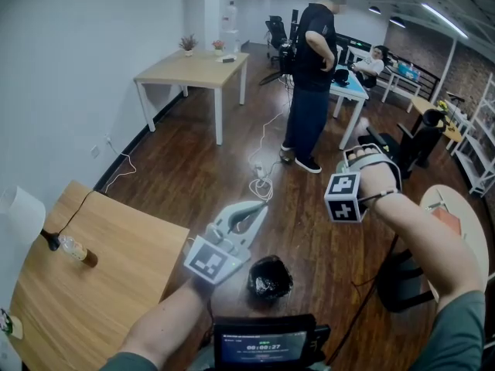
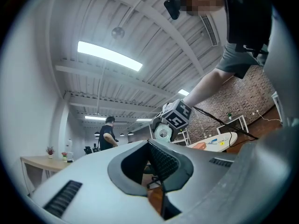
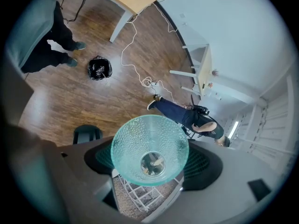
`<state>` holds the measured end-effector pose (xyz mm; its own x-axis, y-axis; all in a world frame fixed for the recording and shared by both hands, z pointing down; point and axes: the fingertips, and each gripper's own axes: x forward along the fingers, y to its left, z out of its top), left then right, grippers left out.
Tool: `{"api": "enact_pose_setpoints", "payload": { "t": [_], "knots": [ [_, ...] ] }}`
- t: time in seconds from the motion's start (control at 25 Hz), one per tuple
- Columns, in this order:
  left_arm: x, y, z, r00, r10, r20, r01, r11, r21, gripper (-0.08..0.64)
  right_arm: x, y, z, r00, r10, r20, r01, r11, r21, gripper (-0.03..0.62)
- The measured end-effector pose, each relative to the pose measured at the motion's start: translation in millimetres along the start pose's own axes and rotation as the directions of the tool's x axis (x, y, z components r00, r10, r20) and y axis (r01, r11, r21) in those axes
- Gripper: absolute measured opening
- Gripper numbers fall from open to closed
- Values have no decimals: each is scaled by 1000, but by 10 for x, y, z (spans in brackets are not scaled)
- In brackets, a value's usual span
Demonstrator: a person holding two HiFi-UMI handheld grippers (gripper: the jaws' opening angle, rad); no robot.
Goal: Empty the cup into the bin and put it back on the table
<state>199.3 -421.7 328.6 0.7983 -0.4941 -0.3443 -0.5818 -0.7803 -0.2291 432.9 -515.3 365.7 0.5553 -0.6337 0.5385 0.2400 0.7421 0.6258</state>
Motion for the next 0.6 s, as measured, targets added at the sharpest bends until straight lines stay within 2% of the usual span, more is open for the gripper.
{"api": "enact_pose_setpoints", "payload": {
  "t": [0.32,0.6],
  "knots": [
    [-23,-44,43,1000,-16,12,16,1000,-8,-8,-77,-6,75,1000,-6,13,6,1000,-2,399],
    [-25,-166,66,997,-75,13,76,997,-29,-8,-91,6,58,1000,-2,20,1,1000,20,399]
  ]
}}
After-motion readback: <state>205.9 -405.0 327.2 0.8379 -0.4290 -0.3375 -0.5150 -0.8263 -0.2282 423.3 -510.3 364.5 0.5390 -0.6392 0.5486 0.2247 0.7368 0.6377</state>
